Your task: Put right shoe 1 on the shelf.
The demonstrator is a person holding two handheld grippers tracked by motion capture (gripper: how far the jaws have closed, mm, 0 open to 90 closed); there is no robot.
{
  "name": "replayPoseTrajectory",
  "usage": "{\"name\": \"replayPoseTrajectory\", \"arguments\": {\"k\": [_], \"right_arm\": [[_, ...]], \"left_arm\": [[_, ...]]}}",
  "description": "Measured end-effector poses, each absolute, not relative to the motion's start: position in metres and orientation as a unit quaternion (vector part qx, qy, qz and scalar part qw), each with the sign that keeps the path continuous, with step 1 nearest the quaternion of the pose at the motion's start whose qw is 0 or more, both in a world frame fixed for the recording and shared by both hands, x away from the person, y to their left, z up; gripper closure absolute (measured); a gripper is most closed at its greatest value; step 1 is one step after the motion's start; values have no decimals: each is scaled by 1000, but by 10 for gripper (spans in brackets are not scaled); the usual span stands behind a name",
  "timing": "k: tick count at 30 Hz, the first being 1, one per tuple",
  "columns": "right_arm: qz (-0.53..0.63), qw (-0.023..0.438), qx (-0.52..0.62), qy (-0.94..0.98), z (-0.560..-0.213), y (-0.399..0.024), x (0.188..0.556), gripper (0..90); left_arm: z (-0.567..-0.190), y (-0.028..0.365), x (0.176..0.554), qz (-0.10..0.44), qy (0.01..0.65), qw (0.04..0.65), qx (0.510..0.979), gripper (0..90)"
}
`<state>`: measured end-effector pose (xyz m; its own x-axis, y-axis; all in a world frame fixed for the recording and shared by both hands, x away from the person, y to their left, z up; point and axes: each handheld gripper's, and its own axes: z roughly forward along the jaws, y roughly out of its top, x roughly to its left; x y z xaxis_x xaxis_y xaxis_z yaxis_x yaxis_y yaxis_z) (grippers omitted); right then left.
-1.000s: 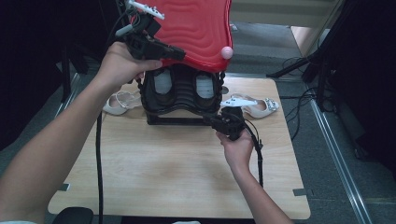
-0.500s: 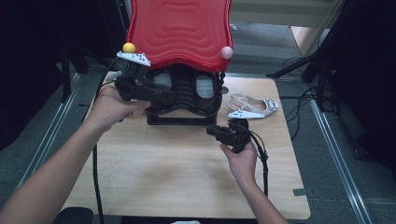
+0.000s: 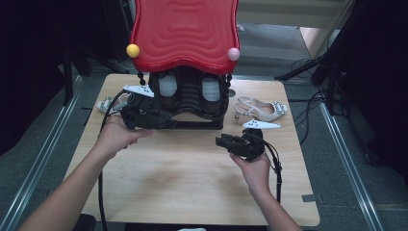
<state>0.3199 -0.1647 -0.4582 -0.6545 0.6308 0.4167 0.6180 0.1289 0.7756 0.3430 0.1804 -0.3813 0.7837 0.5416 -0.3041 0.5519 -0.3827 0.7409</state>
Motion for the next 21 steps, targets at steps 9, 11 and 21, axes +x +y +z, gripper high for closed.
{"name": "replayPoseTrajectory", "arguments": {"k": [9,11,21], "right_arm": [[488,10,407,772,-458,-178,319,537],[487,14,409,772,-458,-178,318,501],[501,14,394,770,-468,-193,313,428]], "left_arm": [[-410,180,336,-25,315,446,837,444],[-416,181,335,-30,315,446,837,441],[-440,194,327,-21,337,436,834,479]]}}
